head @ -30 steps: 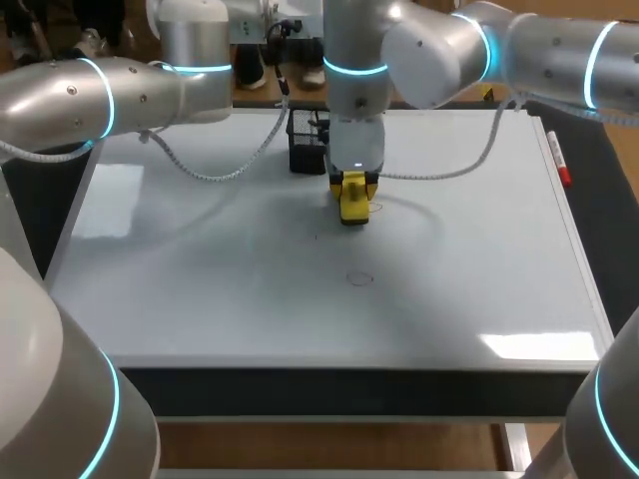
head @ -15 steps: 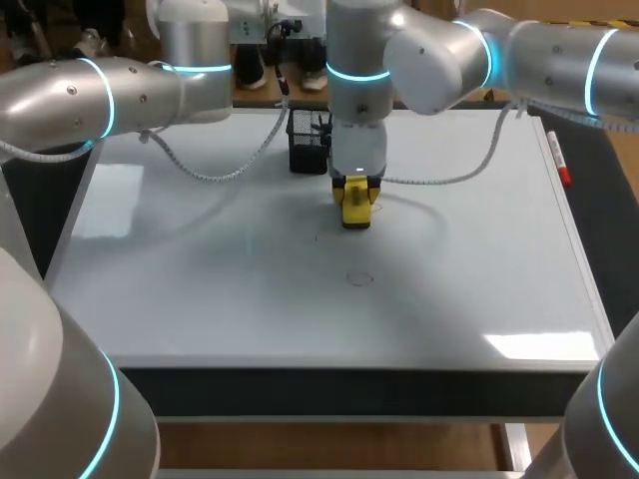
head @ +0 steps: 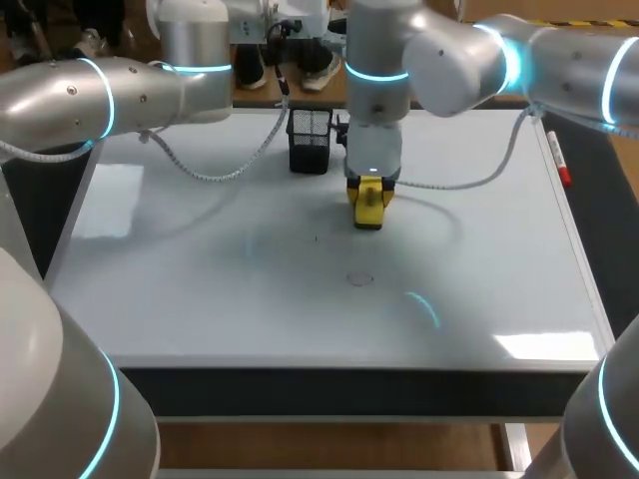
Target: Pick up the inspection probe, press it on each red-marked spot on the whiteboard one by one, put down the probe, pick up the eraser, and wipe off all the red marks.
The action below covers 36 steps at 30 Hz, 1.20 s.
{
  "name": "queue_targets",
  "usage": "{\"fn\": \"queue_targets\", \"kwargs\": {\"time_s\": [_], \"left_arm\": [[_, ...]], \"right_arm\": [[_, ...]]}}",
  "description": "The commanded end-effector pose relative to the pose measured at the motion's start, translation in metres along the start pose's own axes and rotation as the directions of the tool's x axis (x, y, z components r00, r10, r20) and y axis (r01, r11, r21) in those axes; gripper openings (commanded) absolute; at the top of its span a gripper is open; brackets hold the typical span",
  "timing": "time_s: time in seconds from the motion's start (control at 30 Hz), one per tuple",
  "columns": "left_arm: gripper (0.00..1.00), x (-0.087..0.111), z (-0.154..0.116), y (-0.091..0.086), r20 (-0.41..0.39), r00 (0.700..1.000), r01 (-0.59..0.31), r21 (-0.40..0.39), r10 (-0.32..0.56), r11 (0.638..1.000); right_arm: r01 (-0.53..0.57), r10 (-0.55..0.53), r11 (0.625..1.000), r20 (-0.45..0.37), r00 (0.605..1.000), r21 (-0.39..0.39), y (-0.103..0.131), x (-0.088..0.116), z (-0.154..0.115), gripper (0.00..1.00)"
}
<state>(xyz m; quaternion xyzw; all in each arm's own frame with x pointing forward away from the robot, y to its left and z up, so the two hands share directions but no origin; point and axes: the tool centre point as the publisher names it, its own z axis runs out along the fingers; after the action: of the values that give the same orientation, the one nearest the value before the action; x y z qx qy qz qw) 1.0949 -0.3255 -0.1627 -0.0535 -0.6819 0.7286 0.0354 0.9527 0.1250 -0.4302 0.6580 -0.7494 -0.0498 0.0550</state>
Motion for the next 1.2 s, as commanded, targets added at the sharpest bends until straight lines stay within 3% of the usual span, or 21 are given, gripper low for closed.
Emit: {"fn": "queue_targets", "kwargs": {"time_s": [0.03, 0.4, 0.7, 1.2], "left_arm": [[0.0, -0.001, 0.0, -0.001, -0.003, 1.0, 0.001, -0.001, -0.001, 1.0], [0.0, -0.001, 0.0, -0.001, -0.003, 1.0, 0.001, -0.001, -0.001, 1.0], [0.0, -0.001, 0.0, -0.001, -0.003, 1.0, 0.001, -0.001, -0.001, 1.0], [0.0, -0.001, 0.0, -0.001, -0.003, 1.0, 0.001, -0.001, -0.001, 1.0]], "right_arm": [[-0.009, 0.009, 1.0, 0.007, 1.0, 0.0, 0.002, 0.017, 0.004, 0.0], [-0.075, 0.075, 0.997, 0.009, 0.997, -0.003, 0.006, 0.045, 0.004, 0.0], [-0.138, 0.137, 0.99, 0.02, 0.99, 0.035, 0.013, 0.07, -0.012, 0.0], [-0.183, 0.178, 0.979, 0.062, 0.982, 0.085, 0.025, 0.137, -0.037, 0.0]]}}
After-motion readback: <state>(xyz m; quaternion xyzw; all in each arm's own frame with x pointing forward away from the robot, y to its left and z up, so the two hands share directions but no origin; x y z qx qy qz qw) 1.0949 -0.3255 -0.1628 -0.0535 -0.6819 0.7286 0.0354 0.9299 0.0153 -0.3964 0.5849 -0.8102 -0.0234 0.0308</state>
